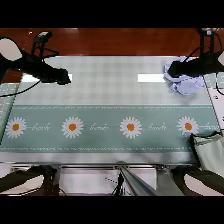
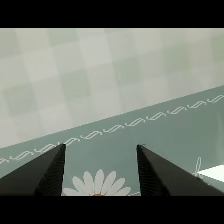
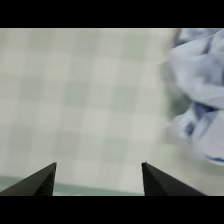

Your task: Fold the shirts.

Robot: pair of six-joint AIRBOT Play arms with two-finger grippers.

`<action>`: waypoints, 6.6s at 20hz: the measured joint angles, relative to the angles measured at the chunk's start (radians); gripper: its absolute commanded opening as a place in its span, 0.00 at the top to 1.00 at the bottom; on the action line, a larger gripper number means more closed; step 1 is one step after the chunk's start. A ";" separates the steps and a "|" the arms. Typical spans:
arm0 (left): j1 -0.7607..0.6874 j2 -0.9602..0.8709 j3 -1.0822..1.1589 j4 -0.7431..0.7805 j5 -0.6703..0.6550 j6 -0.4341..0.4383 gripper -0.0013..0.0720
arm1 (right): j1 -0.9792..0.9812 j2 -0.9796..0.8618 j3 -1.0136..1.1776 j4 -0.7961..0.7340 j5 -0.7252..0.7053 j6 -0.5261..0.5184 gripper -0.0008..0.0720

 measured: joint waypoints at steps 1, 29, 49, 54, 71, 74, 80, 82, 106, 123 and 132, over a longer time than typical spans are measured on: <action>0.000 -0.008 0.000 0.000 0.014 0.000 0.23 | -0.011 -0.008 0.001 -0.093 -0.042 0.060 0.18; 0.000 -0.026 0.208 0.000 -0.151 0.003 0.24 | -0.234 -0.136 0.147 0.531 -0.221 -0.209 0.96; 0.000 0.225 0.607 -0.011 -0.368 0.002 0.24 | 0.528 -0.030 0.280 0.295 0.129 -0.123 0.96; 0.000 0.228 0.484 0.004 -0.370 -0.004 0.24 | 0.727 -0.335 0.281 0.171 0.137 -0.079 0.37; 0.257 0.246 -0.436 -0.400 -0.141 0.182 0.12 | 0.032 -0.158 0.242 0.083 0.420 -0.151 0.23; 0.402 0.219 -0.555 -0.498 -0.104 0.259 0.12 | -0.133 -0.153 0.178 0.229 0.423 -0.198 0.23; 0.457 0.086 -0.615 -0.564 0.044 0.360 0.13 | -0.245 -0.149 0.050 0.388 0.362 -0.257 0.24; 0.433 0.032 -0.603 -0.574 0.092 0.396 0.13 | -0.253 -0.149 0.018 0.428 0.347 -0.269 0.24; 0.225 -0.211 -0.428 -0.685 0.044 0.611 0.96 | -0.189 -0.149 -0.261 0.528 0.238 -0.293 0.23; 0.225 -0.210 -0.410 -0.692 0.000 0.617 0.96 | 0.159 -0.324 -0.386 0.736 -0.079 -0.287 0.96; 0.226 -0.107 -0.104 -0.692 -0.065 0.582 0.96 | 0.040 -0.076 -0.364 0.741 -0.069 -0.329 0.96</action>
